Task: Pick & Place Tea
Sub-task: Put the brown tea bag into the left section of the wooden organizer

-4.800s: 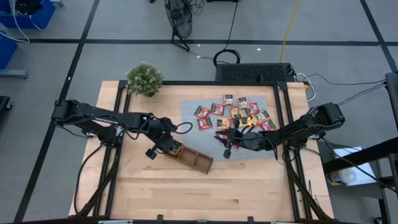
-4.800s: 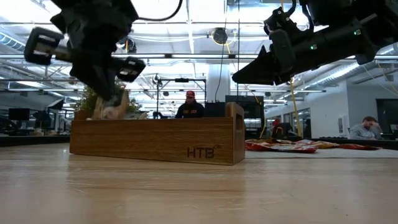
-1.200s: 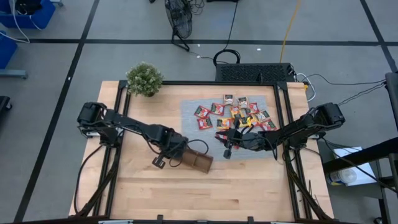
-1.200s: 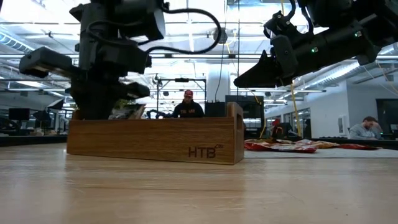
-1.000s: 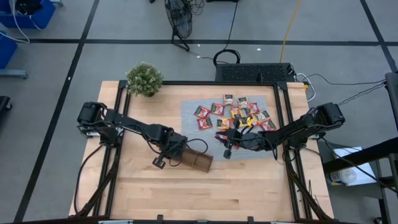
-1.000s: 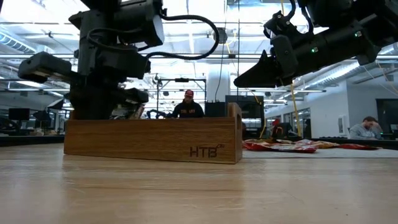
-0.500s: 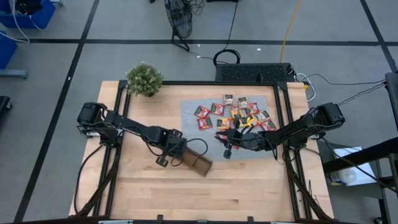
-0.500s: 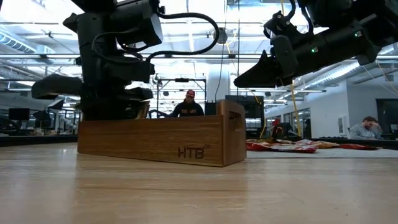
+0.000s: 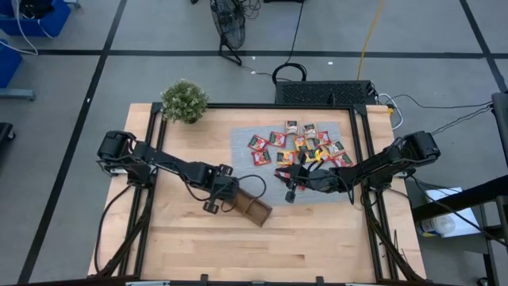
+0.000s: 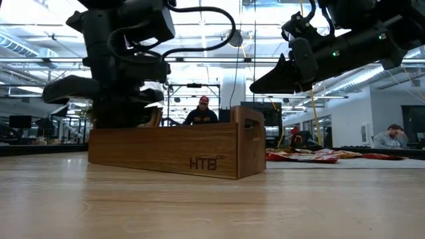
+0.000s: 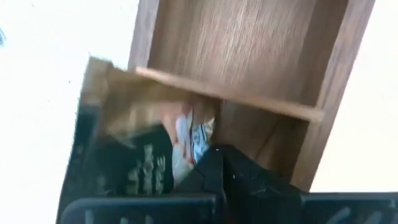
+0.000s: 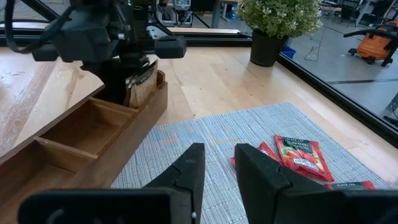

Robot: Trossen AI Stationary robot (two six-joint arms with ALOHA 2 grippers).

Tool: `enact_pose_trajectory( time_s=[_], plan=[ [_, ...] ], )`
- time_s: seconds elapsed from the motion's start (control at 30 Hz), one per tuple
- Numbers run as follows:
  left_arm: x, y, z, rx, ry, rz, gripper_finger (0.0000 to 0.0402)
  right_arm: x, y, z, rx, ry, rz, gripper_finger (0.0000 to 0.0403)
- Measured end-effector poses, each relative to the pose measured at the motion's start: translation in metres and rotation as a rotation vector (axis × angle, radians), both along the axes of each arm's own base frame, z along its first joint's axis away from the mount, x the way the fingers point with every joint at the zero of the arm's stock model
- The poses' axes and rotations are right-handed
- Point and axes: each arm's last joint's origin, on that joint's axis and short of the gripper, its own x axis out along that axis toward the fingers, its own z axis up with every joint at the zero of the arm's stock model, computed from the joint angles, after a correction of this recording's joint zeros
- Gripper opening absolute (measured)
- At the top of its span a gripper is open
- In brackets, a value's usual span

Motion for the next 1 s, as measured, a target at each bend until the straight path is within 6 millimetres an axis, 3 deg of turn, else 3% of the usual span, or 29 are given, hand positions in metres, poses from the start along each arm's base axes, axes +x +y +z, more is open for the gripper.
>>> enact_pose_trajectory(
  time_s=[0.4,0.6,0.8,1.0],
  plan=[
    [0.008,-0.002,0.021,-0.005,0.019,0.026,0.0065,0.000,0.000,0.000,0.000,0.000,0.000,0.0075],
    [0.019,-0.006,0.046,-0.030,-0.034,0.064,0.0064,0.000,0.000,0.000,0.000,0.000,0.000,0.0075],
    [0.016,-0.012,0.063,-0.029,-0.082,0.005,0.0052,0.000,0.000,0.000,0.000,0.002,0.000,0.0075],
    [-0.001,-0.007,0.109,-0.065,-0.269,0.005,0.0035,-0.001,0.000,-0.003,-0.006,0.030,0.000,0.0075]
  ],
)
